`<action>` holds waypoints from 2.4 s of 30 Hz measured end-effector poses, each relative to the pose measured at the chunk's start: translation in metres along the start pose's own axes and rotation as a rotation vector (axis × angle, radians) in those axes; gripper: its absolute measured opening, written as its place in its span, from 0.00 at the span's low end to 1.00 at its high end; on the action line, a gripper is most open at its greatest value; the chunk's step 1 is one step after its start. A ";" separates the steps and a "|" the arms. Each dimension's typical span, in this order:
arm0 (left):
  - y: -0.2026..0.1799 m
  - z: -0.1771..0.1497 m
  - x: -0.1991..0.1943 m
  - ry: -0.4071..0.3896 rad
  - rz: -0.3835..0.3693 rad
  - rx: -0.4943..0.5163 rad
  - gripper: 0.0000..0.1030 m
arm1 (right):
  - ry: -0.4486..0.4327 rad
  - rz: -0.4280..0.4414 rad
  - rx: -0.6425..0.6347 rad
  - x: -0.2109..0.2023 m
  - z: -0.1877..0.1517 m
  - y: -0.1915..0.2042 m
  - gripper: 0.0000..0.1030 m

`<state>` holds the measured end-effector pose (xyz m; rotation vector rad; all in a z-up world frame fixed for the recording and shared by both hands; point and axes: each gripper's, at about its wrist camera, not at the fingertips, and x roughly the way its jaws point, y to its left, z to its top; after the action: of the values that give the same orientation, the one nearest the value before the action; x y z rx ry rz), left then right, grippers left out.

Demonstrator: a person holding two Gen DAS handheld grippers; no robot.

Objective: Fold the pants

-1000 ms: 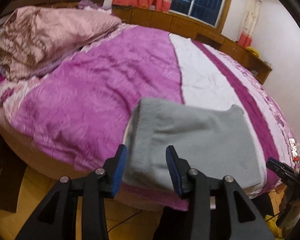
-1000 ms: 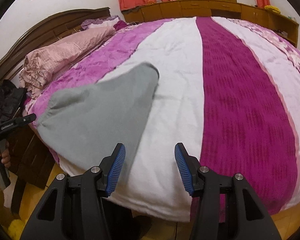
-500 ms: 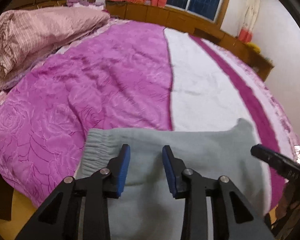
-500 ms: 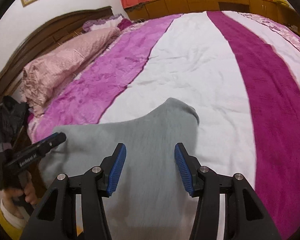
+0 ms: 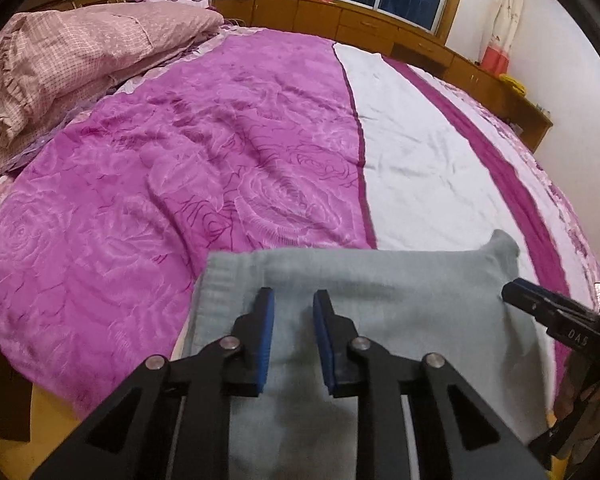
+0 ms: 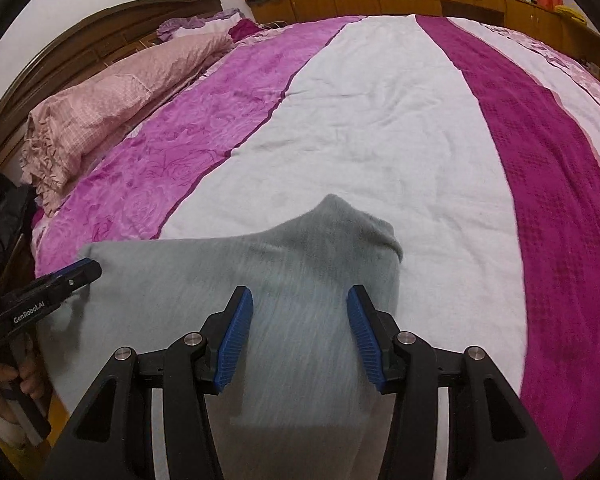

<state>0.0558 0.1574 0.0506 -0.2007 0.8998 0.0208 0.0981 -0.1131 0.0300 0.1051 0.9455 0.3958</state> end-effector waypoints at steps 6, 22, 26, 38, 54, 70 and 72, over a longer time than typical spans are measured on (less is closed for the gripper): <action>-0.004 -0.030 -0.044 -0.019 -0.013 0.029 0.22 | 0.001 0.026 -0.013 -0.041 -0.029 0.004 0.42; 0.005 -0.078 -0.042 0.035 0.032 0.050 0.21 | 0.071 0.081 0.046 -0.063 -0.109 -0.013 0.42; 0.004 -0.081 -0.047 0.045 0.029 0.030 0.21 | 0.083 0.078 0.035 -0.064 -0.113 -0.012 0.42; -0.032 -0.070 -0.066 0.032 -0.050 0.054 0.31 | 0.007 0.114 0.123 -0.081 -0.089 -0.021 0.42; -0.048 -0.081 -0.028 0.092 -0.031 0.081 0.39 | 0.051 0.153 0.146 -0.036 -0.091 -0.024 0.47; -0.064 -0.084 -0.027 0.084 0.025 0.113 0.50 | 0.064 0.253 0.253 -0.030 -0.083 -0.031 0.30; -0.065 -0.085 -0.026 0.083 0.026 0.117 0.51 | 0.066 0.257 0.254 -0.030 -0.082 -0.031 0.25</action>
<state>-0.0198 0.0795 0.0299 -0.0812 0.9833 -0.0161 0.0255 -0.1593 -0.0032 0.4508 1.0485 0.5171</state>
